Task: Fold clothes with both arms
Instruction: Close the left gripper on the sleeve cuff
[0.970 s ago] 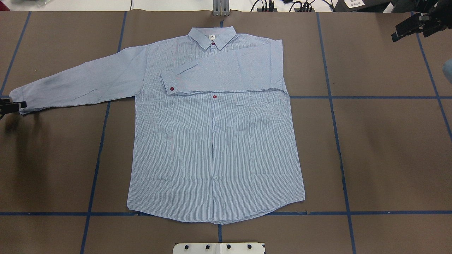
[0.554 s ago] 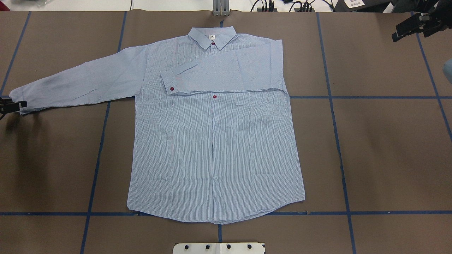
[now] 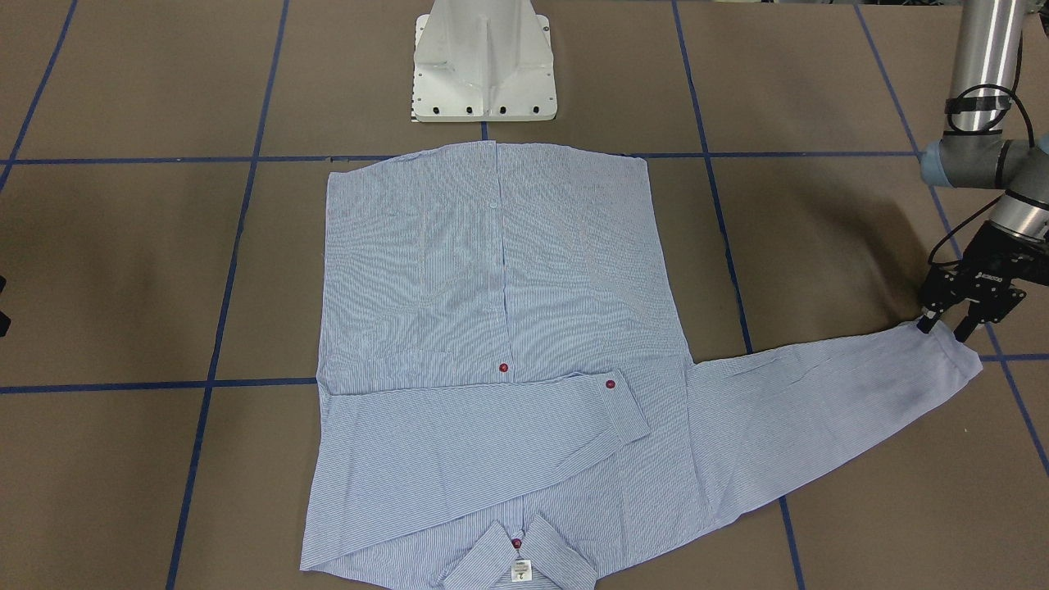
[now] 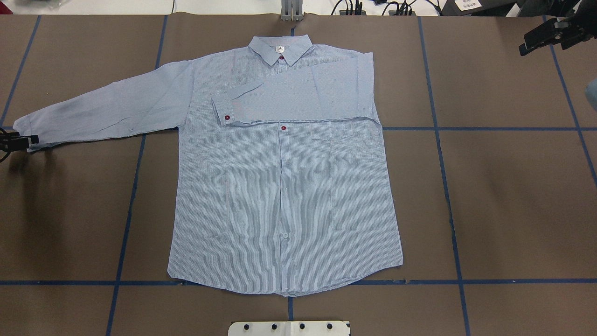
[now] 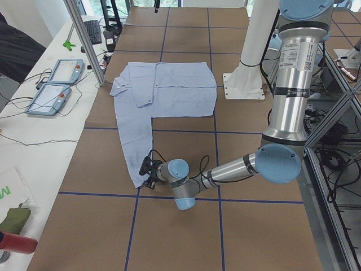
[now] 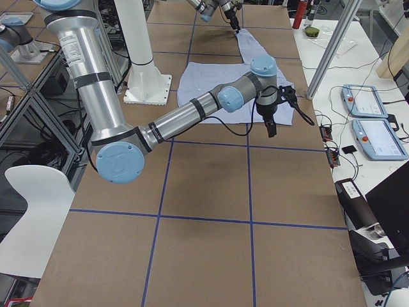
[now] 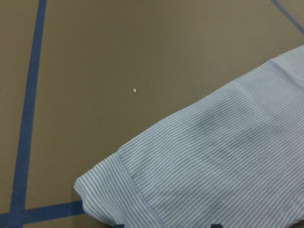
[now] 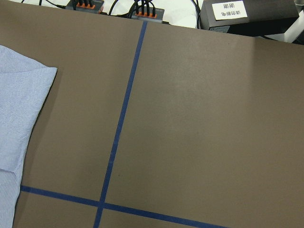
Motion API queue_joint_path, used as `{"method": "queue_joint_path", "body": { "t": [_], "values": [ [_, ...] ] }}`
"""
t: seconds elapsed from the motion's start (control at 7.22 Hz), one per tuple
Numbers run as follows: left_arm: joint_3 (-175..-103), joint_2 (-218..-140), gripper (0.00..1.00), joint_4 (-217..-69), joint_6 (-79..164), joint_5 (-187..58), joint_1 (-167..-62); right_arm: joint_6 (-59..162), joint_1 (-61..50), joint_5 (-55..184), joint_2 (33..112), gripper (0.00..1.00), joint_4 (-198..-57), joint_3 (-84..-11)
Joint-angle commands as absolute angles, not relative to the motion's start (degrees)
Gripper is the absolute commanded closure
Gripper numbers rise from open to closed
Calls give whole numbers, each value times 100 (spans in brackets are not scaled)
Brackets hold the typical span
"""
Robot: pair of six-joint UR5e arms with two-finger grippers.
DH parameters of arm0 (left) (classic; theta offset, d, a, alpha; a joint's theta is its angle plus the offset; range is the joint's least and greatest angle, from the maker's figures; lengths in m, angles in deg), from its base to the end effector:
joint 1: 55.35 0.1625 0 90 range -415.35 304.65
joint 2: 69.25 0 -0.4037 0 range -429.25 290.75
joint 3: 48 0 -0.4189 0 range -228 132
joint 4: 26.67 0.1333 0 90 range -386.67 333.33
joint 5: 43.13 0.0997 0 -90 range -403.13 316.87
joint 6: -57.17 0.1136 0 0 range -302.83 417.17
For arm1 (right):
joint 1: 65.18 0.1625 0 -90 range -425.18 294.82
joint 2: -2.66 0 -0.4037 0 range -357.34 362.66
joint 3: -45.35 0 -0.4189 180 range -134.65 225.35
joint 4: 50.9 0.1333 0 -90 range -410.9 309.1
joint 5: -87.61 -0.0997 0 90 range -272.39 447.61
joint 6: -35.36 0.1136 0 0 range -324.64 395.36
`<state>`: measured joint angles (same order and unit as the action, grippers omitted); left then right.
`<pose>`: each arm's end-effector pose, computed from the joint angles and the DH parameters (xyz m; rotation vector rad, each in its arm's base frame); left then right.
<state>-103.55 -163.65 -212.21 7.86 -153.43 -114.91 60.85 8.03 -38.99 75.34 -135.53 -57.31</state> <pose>0.1885 -0.5061 0.7283 0.6648 0.9647 -0.0884 -0.1155 -0.6098 0.3553 0.3320 -0.7900 -0.0546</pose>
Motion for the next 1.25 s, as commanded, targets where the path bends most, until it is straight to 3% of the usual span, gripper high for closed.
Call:
{"method": "queue_joint_path", "body": {
  "t": [0.0, 0.42, 0.69, 1.11],
  "values": [
    [-10346, -16365, 41, -21221, 786, -15343, -11476, 6085, 803, -3895, 7534, 0, -13553, -5739],
    [-10346, -16356, 70, -21221, 795, -15343, -11476, 6085, 803, -3895, 7543, 0, -13553, -5766],
    [-10364, -16347, 100, -21221, 786, -15343, -11476, 6085, 803, -3895, 7535, 0, -13553, -5766],
    [-10539, -16347, 100, -21212, 786, -15430, -11476, 6094, 803, -3895, 7534, 0, -13553, -5775]
  ]
}}
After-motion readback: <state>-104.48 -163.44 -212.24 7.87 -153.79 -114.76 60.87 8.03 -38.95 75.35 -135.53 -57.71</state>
